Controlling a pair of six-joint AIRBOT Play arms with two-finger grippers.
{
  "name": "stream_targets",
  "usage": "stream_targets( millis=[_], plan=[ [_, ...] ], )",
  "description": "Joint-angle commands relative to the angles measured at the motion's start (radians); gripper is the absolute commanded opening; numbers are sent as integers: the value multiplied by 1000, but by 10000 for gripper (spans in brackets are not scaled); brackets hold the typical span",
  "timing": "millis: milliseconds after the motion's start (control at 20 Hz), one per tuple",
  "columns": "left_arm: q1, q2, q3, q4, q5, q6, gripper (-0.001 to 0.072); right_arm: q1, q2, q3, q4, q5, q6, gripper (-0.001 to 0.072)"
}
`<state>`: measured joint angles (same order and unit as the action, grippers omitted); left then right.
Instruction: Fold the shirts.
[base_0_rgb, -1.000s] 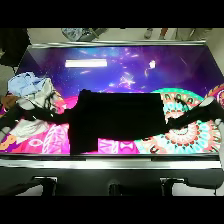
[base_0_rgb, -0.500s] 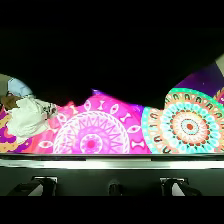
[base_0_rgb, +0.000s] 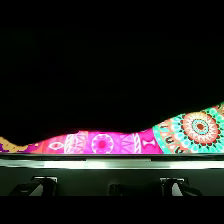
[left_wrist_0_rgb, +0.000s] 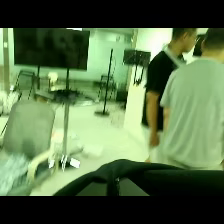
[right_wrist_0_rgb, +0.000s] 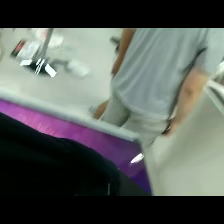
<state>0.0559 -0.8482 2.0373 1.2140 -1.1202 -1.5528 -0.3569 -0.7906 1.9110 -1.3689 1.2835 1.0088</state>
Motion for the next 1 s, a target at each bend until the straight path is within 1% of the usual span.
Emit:
stream_targets(
  millis=[0, 50, 100, 200, 350, 450, 550, 600, 650, 700, 850, 950],
  plan=[
    [0, -63, -102, 56, -172, -7, 34, 0, -127, 2, 24, 301, -29, 36],
    [0, -98, -180, 55, -198, 12, 34, 0, -208, -11, 32, 373, -37, 35],
    [0, -129, -265, 55, -190, 33, 34, 0, -286, -45, 34, 402, -38, 35],
    [0, -208, -443, 54, -128, 74, 34, 0, -422, -141, 34, 353, -47, 35],
    [-11, -370, -632, 5, 18, 118, 34, 26, -627, -251, 33, 164, -27, 36],
    [-27, -499, -665, -29, 116, 154, 35, 62, -752, -253, 34, 23, -22, 37],
    [-52, -607, -659, -33, 185, 245, 35, 90, -834, -253, 50, -109, 47, 38],
    [-64, -648, -658, -36, 211, 264, 35, 102, -861, -253, 54, -164, 95, 38],
    [-74, -679, -658, -37, 227, 262, 35, 114, -883, -253, 54, -211, 143, 38],
    [-85, -705, -658, -39, 231, 262, 35, 126, -899, -253, 57, -238, 166, 38],
    [-121, -767, -658, -75, 230, 254, 36, 162, -940, -253, 60, -246, 167, 38],
    [-134, -769, -656, -81, 221, 197, 37, 175, -949, -253, 76, -232, 166, 39]
  ],
)
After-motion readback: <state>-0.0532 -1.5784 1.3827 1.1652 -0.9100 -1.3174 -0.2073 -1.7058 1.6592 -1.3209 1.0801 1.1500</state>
